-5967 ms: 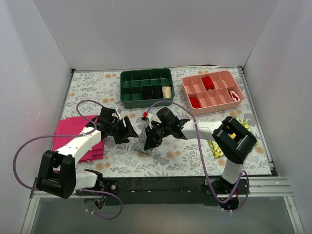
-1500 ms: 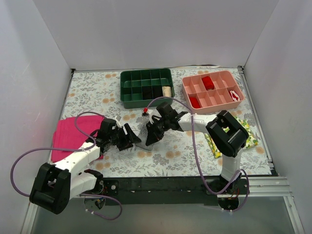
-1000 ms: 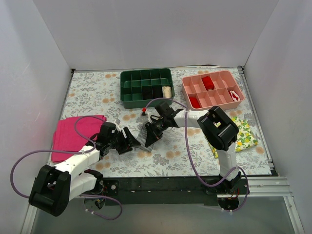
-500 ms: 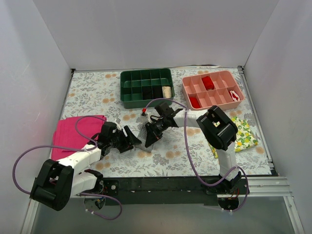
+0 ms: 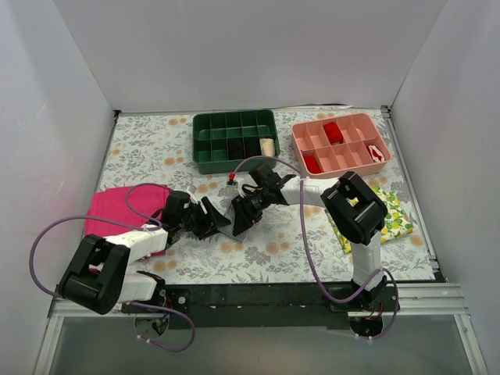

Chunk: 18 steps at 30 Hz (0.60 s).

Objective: Roll the underwear
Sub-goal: Roll the underwear to the center of the board.

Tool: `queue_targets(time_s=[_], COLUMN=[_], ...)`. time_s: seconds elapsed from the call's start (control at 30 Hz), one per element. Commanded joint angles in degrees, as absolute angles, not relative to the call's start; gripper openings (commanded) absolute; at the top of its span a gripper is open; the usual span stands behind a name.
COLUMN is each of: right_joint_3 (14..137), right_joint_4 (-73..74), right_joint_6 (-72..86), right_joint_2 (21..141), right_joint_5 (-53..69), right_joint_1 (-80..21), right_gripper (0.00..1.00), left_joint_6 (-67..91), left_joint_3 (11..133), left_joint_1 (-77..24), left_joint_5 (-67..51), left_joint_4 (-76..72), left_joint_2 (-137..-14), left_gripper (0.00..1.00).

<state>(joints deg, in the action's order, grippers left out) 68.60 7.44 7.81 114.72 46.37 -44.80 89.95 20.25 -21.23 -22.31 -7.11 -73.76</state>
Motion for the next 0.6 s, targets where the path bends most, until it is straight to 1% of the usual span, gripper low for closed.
queue_targets(time_s=[0.0, 0.07, 0.2, 0.3, 0.37, 0.57], right_joint_3=[65.05, 63.38, 58.29, 56.08, 55.2, 54.67], right_joint_4=[4.58, 3.43, 1.15, 0.53, 0.53, 0.97], right_joint_6=[8.44, 9.23, 10.46, 8.97, 7.22, 3.17], right_joint_2=[107.33, 104.26, 98.19, 93.17, 91.07, 87.9], right_joint_5=[35.8, 32.8, 20.43, 14.35, 12.84, 5.37], right_joint_1=[-45.26, -45.26, -45.44, -46.58, -47.37, -55.27], right_gripper=[0.51, 0.52, 0.52, 0.52, 0.52, 0.52], left_joint_6=[88.33, 88.16, 88.33, 88.16, 87.89, 87.1], left_joint_3=[16.7, 16.26, 16.35, 17.31, 18.36, 21.0], left_joint_1=[-21.71, -21.62, -21.62, -21.71, -21.71, -21.8], left_joint_5=[-15.38, -15.21, -14.86, -14.59, -14.59, -14.41], left_joint_4=[0.62, 0.79, 1.14, 2.54, 3.16, 5.97], left_joint_2=[-79.36, -79.98, -81.38, -81.91, -82.44, -82.97], left_gripper=[0.56, 0.56, 0.55, 0.53, 0.52, 0.52])
